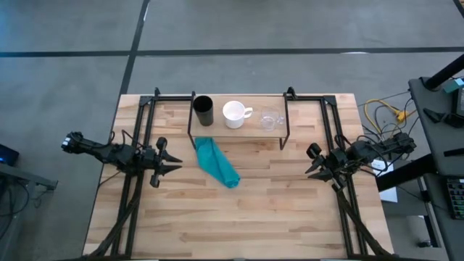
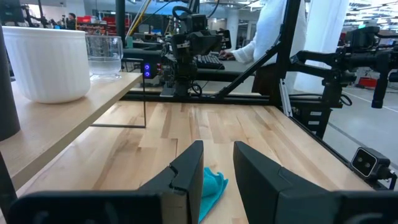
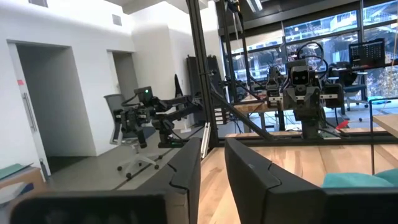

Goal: Stack small to large cups/mugs on shelf
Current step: Return to Home Position

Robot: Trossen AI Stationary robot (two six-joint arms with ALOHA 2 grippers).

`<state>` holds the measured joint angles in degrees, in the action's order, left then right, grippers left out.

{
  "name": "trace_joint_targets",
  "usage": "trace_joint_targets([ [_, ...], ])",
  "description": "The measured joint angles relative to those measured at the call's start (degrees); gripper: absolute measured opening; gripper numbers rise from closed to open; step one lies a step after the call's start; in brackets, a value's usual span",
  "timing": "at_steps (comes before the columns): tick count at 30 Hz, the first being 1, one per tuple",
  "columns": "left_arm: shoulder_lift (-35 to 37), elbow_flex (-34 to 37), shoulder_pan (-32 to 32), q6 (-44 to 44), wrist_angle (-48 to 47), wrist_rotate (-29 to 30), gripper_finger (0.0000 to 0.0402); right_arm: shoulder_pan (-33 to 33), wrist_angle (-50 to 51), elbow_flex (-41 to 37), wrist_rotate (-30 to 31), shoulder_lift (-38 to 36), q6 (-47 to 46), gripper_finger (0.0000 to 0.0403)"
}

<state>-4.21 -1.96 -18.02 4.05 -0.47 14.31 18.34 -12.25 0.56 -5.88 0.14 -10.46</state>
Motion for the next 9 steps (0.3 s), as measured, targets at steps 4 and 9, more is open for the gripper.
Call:
trace_joint_targets([
  [4, 0.00, 0.00, 0.00, 0.00, 0.00, 0.00, 0.0075, -0.01, 0.02, 0.00, -0.01, 0.00, 0.00, 0.0074],
  [9, 0.00, 0.00, -0.01, 0.00, -0.01, 0.00, 0.0075, 0.01, 0.00, 0.00, -0.01, 0.00, 0.00, 0.0079],
])
